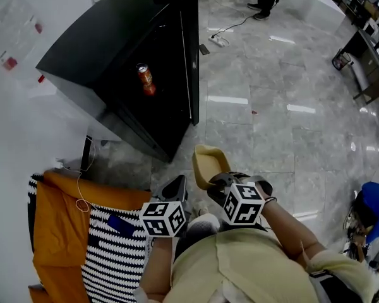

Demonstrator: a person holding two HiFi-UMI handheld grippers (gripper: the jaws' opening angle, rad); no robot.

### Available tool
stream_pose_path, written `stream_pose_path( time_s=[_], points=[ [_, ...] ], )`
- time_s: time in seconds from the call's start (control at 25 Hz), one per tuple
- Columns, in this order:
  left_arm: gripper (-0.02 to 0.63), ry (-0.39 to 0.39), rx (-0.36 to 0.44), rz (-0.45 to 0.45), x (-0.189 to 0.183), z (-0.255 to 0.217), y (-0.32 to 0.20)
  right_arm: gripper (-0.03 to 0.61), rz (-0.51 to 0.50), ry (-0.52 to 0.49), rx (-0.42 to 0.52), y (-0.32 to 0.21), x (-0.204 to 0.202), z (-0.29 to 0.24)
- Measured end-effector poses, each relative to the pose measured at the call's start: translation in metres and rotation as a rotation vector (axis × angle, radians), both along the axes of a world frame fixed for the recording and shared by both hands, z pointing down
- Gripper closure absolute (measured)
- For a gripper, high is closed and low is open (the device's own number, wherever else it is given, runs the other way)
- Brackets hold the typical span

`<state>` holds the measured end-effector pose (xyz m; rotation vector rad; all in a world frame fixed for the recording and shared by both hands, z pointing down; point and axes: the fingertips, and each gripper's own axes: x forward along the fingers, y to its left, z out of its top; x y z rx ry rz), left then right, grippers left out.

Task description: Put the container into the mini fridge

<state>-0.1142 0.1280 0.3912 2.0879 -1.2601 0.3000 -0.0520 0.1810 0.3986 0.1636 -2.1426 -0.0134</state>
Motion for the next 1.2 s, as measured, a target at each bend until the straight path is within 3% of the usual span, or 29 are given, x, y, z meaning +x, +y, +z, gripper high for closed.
stream_pose_path(
  time_s=[0.6,1.2],
  points=[
    [0.591,-0.066,0.022,-0.037,-0.015,0.018,-0.042,0.492,0.006,0.003,0.009,-0.055,-0.018,0.014],
    [0.591,-0.111,-0.047,-0.176,-0.004,0.053,-0.106,0.492,-0.135,0.023,-0.018,-0.135,0.0,0.048]
  ],
)
